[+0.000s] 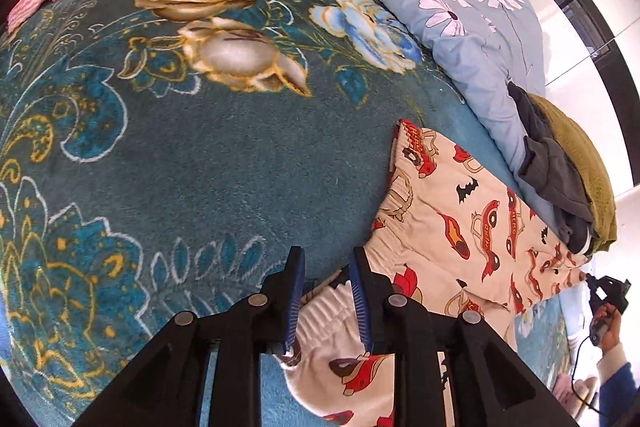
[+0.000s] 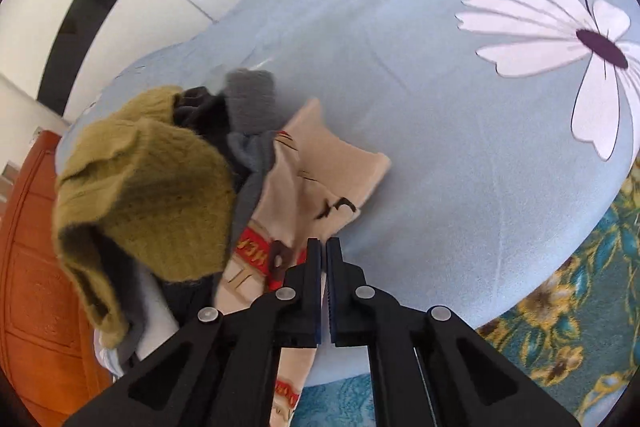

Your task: Fold clothes

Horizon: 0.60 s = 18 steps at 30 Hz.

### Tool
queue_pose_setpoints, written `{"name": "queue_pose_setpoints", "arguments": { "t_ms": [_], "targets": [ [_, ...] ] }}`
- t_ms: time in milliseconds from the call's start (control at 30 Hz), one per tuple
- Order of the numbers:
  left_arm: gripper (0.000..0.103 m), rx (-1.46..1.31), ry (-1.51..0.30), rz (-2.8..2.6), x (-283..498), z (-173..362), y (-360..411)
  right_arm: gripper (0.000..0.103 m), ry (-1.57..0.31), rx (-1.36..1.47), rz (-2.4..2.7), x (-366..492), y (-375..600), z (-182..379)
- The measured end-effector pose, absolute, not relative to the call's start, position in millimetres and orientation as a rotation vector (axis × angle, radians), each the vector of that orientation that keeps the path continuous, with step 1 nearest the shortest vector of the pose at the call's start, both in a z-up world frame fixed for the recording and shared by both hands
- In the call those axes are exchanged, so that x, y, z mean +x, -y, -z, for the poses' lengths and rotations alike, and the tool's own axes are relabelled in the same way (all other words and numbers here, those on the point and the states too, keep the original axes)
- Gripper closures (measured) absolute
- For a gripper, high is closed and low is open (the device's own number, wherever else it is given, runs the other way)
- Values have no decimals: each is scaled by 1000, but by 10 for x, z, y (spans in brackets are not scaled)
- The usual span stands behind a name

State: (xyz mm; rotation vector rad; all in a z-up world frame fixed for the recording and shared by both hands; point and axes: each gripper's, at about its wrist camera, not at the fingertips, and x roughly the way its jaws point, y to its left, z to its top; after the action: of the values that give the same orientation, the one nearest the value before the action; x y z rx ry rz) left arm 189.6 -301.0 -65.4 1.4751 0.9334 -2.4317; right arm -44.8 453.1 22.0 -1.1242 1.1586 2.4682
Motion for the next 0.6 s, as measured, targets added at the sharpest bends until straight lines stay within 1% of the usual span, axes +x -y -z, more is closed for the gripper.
{"name": "queue_pose_setpoints", "arguments": {
  "t_ms": [67,133,233,267,333,367,500,600],
  "targets": [
    [77,1466,-937,2430,1991,611,3018,101,-1174,-1046,-2552,-133,-4563,-440],
    [75,1478,-931,2419,2063,621,3008,101,-1099,-1019,-2570,236,-4634,-529],
    [74,1507,-942,2380,2115,704,2982,101,-953,-1213,-2452,476,-4744,-189],
    [74,1503,-955,2370,2130,710,2979,101,-949,-1257,-2409,553,-4769,-63],
    [74,1493,-990,2353,2163,708,2980,101,-1016,-1259,-2356,716,-4794,101],
    [72,1483,-1020,2348,2183,691,2991,101,-1034,-1254,-2343,771,-4800,146],
    [59,1464,-1108,2311,2287,655,2997,99,-1004,-1282,-2342,821,-4737,104],
    [57,1474,-1146,2300,2354,674,2939,99,-909,-1319,-2399,899,-4600,-93]
  ]
}}
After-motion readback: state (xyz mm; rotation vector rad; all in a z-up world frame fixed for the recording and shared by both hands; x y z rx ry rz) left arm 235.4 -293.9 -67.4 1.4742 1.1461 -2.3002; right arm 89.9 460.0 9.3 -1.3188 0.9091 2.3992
